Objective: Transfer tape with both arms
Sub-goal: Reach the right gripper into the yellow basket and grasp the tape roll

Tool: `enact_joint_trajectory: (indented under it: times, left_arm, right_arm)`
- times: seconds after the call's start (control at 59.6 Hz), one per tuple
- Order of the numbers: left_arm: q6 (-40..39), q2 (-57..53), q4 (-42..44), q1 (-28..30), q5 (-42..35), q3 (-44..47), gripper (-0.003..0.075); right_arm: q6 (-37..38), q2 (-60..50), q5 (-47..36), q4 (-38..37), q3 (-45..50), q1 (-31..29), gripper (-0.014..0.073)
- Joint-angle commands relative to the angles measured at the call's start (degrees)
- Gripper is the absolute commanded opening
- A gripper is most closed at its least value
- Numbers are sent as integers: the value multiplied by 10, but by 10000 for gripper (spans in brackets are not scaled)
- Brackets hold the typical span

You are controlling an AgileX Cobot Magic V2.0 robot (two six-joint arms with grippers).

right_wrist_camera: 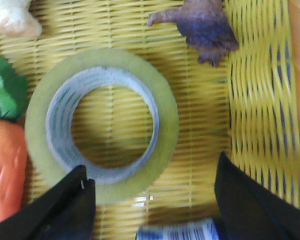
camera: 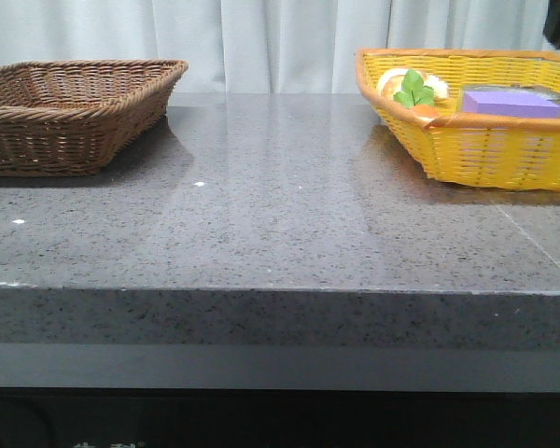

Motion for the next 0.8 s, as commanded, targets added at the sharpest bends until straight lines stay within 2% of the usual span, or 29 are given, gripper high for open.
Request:
enact_joint_trajectory:
  times: [0.0,0.352,0.453,0.604,0.688,0.788]
  left_arm:
    - [1,-1,-5,-6,-41,-16,543]
    - [1,-1,-5,-6,-41,-16,543]
    - [1,-1,-5,-6,-41,-16,543]
    - [1,-1,-5,-6,-41,-16,543]
    - [1,-1,-5,-6,-41,-16,543]
    - [1,-1,-5,-6,-41,-16,543]
  right_arm:
    - [-2,3,-2,1,-47,-7,519]
    - [-2,92,-4,5,-87,-7,513]
    - [-2,105,-2,8,-87,-7,423]
    - [-2,111,-4,15,-87,-7,198]
    - [-2,107,-7,18,-87,-7,141]
    - [-2,106,-1,18,-88,-7,121]
